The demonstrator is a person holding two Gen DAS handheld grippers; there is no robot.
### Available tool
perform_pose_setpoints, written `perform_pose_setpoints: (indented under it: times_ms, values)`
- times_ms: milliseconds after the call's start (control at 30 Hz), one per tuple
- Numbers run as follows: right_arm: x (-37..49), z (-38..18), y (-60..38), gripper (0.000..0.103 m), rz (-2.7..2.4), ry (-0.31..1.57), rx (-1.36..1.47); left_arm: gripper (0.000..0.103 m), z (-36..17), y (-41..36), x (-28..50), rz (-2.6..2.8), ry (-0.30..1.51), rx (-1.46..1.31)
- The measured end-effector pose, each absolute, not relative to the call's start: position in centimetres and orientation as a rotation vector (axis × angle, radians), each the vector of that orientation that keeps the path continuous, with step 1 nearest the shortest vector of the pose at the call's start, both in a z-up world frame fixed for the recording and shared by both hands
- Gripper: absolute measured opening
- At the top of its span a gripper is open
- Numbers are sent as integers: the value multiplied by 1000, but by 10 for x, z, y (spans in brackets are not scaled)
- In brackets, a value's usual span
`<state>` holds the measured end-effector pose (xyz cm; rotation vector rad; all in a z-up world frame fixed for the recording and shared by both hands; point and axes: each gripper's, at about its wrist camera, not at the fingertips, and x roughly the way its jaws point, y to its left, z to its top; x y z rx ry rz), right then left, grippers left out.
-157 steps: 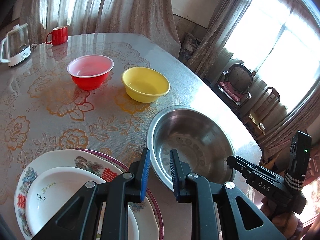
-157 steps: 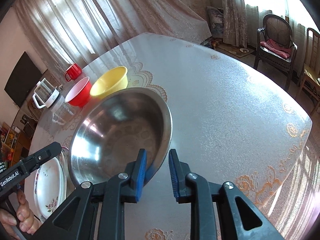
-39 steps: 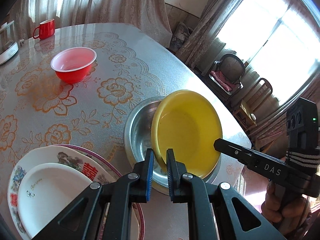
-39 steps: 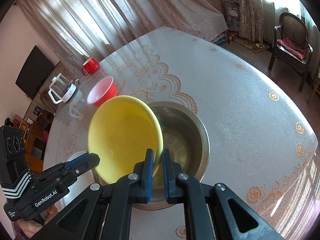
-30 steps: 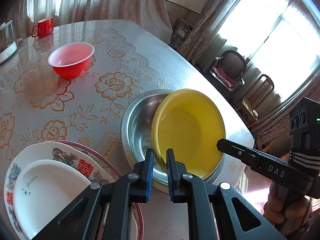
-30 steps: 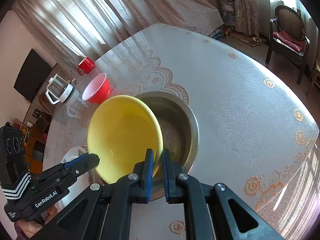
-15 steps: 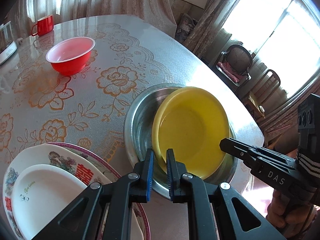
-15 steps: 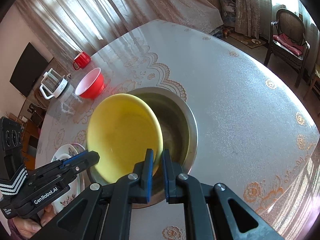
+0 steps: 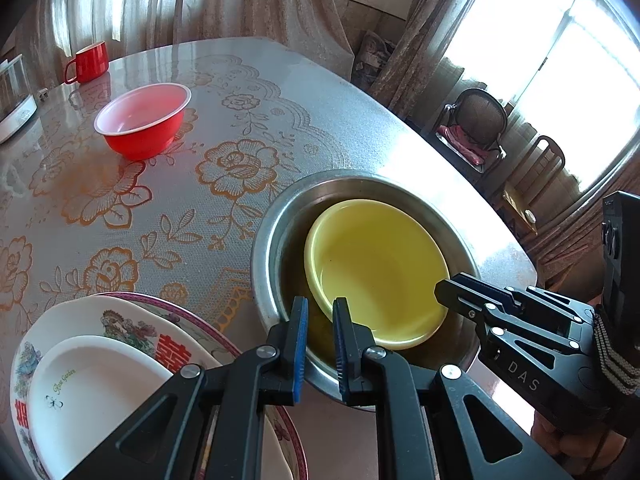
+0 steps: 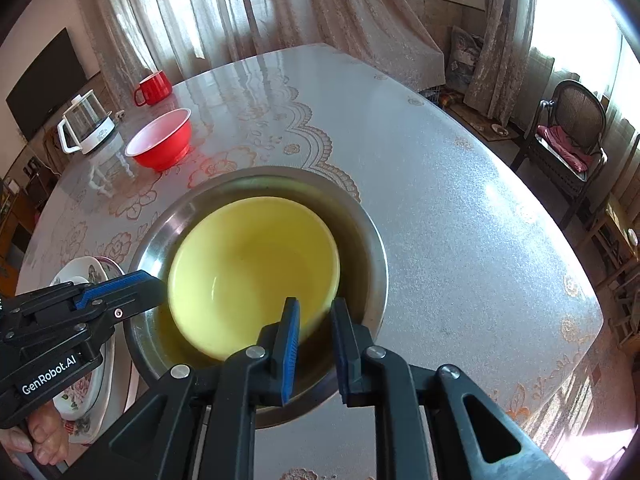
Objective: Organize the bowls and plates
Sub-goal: 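Lower the yellow bowl into the steel bowl and open the right gripper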
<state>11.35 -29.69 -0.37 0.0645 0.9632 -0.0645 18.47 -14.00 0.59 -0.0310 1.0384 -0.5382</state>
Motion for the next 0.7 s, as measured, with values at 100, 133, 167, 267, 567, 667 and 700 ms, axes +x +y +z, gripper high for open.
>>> perform_pose_setpoints:
  times_ms: [100,133,167,267,567,667,700]
  values:
    - [110,-8,-293,15,-63,964,20,13,8,-139,183,-537,1039,-31]
    - [111,-8,-292,16,-63,966,6,13,9,-138,183,-534,1035,-28]
    - [110,-8,-290,16,-58,968,-2,13,10,-137,182,-531,1029,-29]
    - [110,-9,-283,18,-31,988,-52,13,14,-130,182,-526,1019,-50]
    - [108,6,-287,21,-9,946,16,19,23,-100,185,-392,979,-60]
    - [110,16,-286,26,8,915,59,22,26,-91,186,-357,958,-57]
    - [111,18,-285,26,21,907,77,24,27,-89,186,-346,949,-53]
